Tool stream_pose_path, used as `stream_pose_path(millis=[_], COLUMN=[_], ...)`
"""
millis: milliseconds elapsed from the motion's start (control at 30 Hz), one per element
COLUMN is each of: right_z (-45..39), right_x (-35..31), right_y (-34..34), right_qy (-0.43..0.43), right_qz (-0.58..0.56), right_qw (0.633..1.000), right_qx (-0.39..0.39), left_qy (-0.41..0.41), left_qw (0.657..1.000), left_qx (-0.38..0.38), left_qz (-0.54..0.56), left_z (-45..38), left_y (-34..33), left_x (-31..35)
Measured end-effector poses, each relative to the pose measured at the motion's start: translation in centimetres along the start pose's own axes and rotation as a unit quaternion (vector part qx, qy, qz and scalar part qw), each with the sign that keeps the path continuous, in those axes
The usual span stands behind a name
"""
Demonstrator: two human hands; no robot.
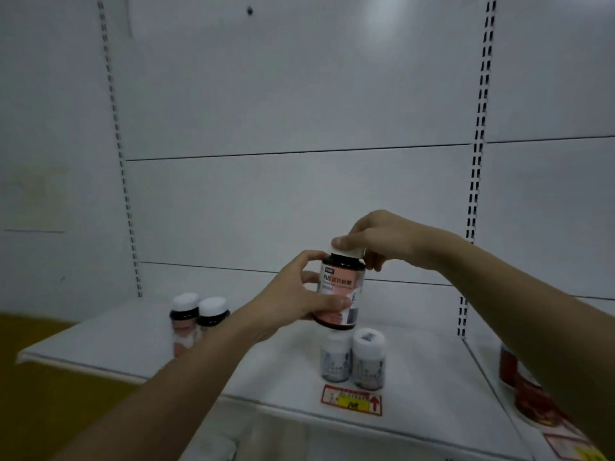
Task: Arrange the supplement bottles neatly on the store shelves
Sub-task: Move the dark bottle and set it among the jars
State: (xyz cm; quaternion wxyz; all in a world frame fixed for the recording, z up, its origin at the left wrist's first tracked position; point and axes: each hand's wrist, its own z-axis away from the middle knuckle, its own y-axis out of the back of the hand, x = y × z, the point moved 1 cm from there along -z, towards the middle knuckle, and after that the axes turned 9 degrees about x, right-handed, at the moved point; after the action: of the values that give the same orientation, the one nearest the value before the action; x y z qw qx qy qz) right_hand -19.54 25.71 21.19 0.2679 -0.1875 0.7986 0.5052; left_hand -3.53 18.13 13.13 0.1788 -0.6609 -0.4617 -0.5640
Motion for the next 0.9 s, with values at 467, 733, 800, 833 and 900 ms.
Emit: stream_pose_path(millis=[467, 733, 800, 833, 900], right_z=[6.0, 3.0, 1.6, 0.9, -0.5], right_x=[-12.0, -14.8, -14.9, -14.9, -14.8], right_y=[-8.5, -10.2, -10.5, -10.7, -11.4], right_qy=[0.089, 0.129, 0.135, 0.136, 0.138], right_qz=[-0.024, -0.08, -0.098, -0.107, -0.122], right_qw=[0.996, 0.988, 0.986, 0.985, 0.983], right_qx=[-0.013, 0.019, 0.017, 0.015, 0.012], left_qy=[0.002, -0.027, -0.031, -0.033, -0.037], left_qw=[0.995, 0.998, 0.998, 0.997, 0.997], left_qx=[0.096, 0.061, 0.06, 0.06, 0.065], left_qz=[0.015, 0.009, -0.018, -0.027, -0.038], left_z=[12.5, 10.4, 9.4, 8.8, 7.7], left_y=[10.6, 16.4, 17.5, 17.9, 18.6], left_x=[-1.7, 1.4, 1.8, 1.9, 1.7])
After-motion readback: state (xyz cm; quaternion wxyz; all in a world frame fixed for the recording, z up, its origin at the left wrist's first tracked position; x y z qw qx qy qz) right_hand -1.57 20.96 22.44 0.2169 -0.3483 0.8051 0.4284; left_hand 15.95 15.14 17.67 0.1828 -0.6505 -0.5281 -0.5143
